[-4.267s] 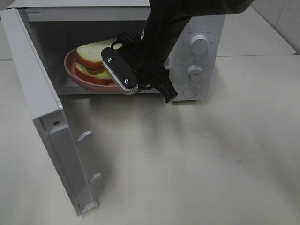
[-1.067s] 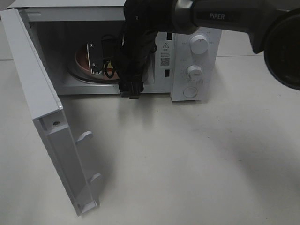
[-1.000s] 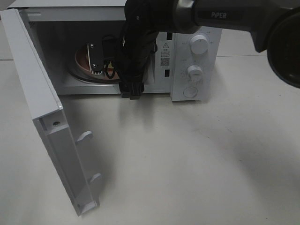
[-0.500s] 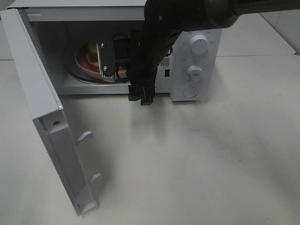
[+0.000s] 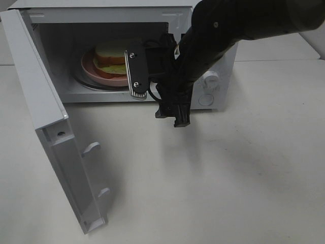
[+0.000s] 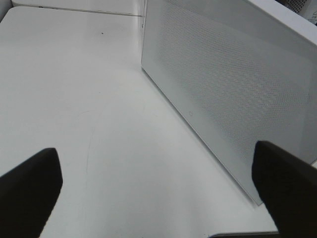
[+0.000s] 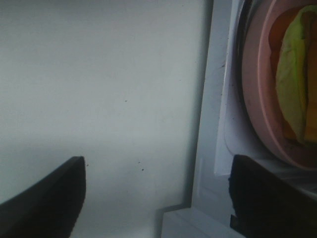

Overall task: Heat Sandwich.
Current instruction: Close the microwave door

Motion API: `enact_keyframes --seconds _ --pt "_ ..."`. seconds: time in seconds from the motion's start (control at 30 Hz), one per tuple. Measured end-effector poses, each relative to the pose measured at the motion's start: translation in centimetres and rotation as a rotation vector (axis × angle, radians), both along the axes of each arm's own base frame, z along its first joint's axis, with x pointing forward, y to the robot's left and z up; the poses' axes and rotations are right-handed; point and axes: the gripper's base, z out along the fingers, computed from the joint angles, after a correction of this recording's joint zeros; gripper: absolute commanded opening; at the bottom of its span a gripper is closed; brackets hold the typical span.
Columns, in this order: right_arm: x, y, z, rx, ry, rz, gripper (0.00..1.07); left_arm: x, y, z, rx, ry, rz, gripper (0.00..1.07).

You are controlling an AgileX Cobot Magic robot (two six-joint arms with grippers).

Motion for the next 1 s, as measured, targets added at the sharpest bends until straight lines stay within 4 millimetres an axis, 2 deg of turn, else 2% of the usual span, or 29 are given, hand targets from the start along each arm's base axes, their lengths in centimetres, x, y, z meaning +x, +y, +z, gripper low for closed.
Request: enact_keyframes --seconds 0.43,0.9,1.0 --pt "-4.4 -3.3 0.6 0.002 0.041 -0.042 0.76 0.0 0.0 0.0 0.000 0.000 0.000 0.99" --pt "-9.2 -7.0 2.3 0.140 0.140 -0.323 0.76 0.0 0.0 0.0 0.000 0.000 0.000 0.99" --pt "-10.8 -8.2 2.6 0.162 0.184 -0.410 0.76 0.0 0.0 0.0 0.000 0.000 0.000 0.99"
